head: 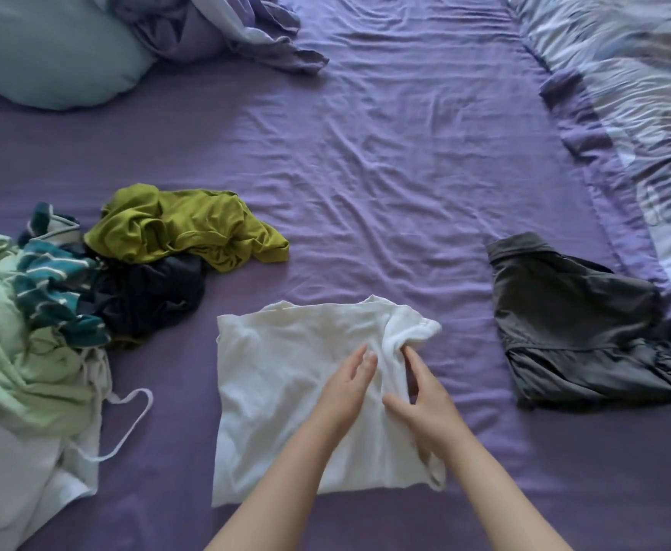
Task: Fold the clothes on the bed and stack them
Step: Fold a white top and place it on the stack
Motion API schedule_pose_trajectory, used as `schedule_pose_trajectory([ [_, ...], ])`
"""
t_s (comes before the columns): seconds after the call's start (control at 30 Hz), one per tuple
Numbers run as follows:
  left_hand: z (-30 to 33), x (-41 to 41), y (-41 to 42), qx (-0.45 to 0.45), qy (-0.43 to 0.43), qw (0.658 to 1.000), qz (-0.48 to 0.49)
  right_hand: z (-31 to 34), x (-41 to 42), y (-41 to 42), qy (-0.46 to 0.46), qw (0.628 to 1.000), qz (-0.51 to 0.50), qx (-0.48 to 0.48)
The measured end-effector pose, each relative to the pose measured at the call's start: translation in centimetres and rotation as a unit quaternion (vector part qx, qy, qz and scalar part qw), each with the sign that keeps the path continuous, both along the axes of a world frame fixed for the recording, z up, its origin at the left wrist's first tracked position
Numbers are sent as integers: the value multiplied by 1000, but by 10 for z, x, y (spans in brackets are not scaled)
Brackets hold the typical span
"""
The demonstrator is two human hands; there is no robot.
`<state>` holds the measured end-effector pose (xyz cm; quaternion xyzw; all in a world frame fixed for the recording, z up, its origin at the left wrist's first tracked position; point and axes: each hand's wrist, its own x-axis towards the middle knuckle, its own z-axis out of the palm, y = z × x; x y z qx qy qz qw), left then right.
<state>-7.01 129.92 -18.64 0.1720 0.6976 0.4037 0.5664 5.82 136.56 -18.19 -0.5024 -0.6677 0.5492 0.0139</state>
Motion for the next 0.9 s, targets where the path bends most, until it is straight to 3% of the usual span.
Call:
schedule_pose_trajectory([
  [0.07,12,-5,-9,0,-85,995,61,7,-17,-13,26,999,22,11],
  [0.17,24,-23,-27,19,-139,984,115,10,-49,-36,54,996,55,40],
  [0.4,14,-82,-85,30,-143,977,158,-16,-122,-94,53,982,148,102],
  [0.57,-15,-102,-117,2,-74,975,210,-41,-135,-122,74,965,242,66],
  [0.63,-29,-103,-124,-37,52,980,188,-40,-123,-121,84,966,239,60],
  [0.73,-33,-100,-125,-134,236,957,100,-41,-99,-107,10,973,125,196],
  [0.8,-31,-93,-116,-160,258,949,85,-41,-81,-94,-97,967,66,225],
  [0.9,-31,-92,-99,-208,214,942,153,-43,-69,-82,-168,979,28,113],
])
